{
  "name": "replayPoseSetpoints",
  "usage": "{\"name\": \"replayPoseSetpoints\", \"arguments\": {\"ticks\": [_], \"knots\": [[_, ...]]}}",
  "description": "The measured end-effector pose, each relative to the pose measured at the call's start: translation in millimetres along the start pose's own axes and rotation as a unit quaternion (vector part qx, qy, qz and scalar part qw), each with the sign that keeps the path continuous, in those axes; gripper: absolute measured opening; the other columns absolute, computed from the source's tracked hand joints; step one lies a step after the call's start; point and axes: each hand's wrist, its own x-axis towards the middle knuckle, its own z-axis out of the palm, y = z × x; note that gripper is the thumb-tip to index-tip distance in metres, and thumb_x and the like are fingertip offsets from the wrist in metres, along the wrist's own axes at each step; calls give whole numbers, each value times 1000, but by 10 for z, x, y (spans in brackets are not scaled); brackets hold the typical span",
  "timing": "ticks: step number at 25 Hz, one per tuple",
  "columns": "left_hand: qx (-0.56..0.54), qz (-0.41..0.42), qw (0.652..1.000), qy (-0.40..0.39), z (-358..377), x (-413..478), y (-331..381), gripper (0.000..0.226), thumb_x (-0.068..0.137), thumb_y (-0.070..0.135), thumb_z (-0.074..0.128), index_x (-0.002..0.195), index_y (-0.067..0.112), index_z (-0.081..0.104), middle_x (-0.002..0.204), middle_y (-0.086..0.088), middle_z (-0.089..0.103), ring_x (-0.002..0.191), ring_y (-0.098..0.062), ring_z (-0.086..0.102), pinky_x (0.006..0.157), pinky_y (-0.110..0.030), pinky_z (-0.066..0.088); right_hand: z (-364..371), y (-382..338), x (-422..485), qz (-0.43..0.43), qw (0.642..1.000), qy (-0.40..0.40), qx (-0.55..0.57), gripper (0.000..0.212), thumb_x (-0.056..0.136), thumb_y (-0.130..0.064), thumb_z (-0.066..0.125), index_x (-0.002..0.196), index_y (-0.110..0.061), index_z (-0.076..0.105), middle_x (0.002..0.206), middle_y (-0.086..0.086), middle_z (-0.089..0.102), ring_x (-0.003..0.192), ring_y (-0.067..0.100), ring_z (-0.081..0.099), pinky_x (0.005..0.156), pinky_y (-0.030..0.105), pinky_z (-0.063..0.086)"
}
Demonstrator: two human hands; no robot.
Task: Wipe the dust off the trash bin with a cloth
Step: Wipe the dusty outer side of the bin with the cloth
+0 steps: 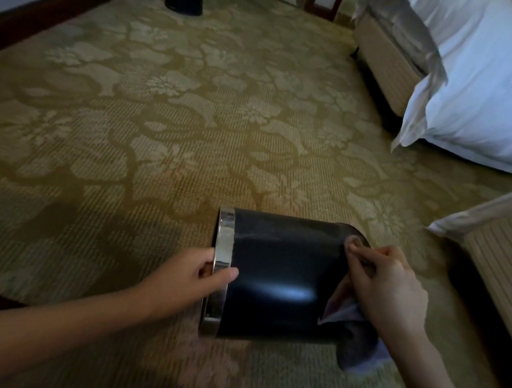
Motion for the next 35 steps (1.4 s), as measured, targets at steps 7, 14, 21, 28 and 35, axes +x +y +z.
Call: {"name": "replayPoseSetpoints", "arguments": {"ticks": [7, 14, 21, 28, 35], "knots": [[-2, 4, 1000, -2, 89, -89, -41, 18, 88, 37, 55, 76, 35, 68, 65, 18, 67, 61, 3, 61, 56, -10, 43, 449, -1248, -320, -259, 965, -30, -3, 9, 92, -33, 62, 95, -27, 68, 84, -8, 45, 58, 6, 35, 46, 13, 11], [17, -29, 999, -30, 132, -165, -66, 23, 84, 54, 53, 76, 37, 67, 71, 10, 67, 66, -9, 63, 62, -24, 52, -11, 90, 27, -7, 998, -1, -60, 34, 95, -60, 44, 109, -43, 70, 91, -7, 50, 77, 23, 65, 63, 32, 45], [77, -62, 993, -70, 143, -311, -170, 50, 80, 70, 50, 73, 22, 64, 69, 4, 64, 64, -13, 60, 60, -27, 50, 183, -465, -259, -108, 993, 23, -50, 20, 97, -39, 55, 100, -33, 73, 83, -8, 48, 56, 16, 57, 44, 21, 28], [101, -44, 988, -108, 138, -392, -163, 65, 74, 81, 45, 90, 23, 70, 80, -6, 71, 69, -19, 65, 64, -39, 53, 418, -1137, -503, -270, 963, -25, -5, 12, 92, -34, 60, 92, -28, 70, 84, -2, 54, 64, 20, 60, 46, 26, 36], [191, -118, 968, -114, 208, -497, -100, 50, 69, 73, 48, 67, 23, 52, 62, 6, 47, 55, -4, 44, 53, -20, 39, -180, 268, -266, -2, 997, -23, -79, 31, 95, -57, 47, 108, -42, 70, 97, -2, 61, 85, 30, 66, 70, 39, 51]]}}
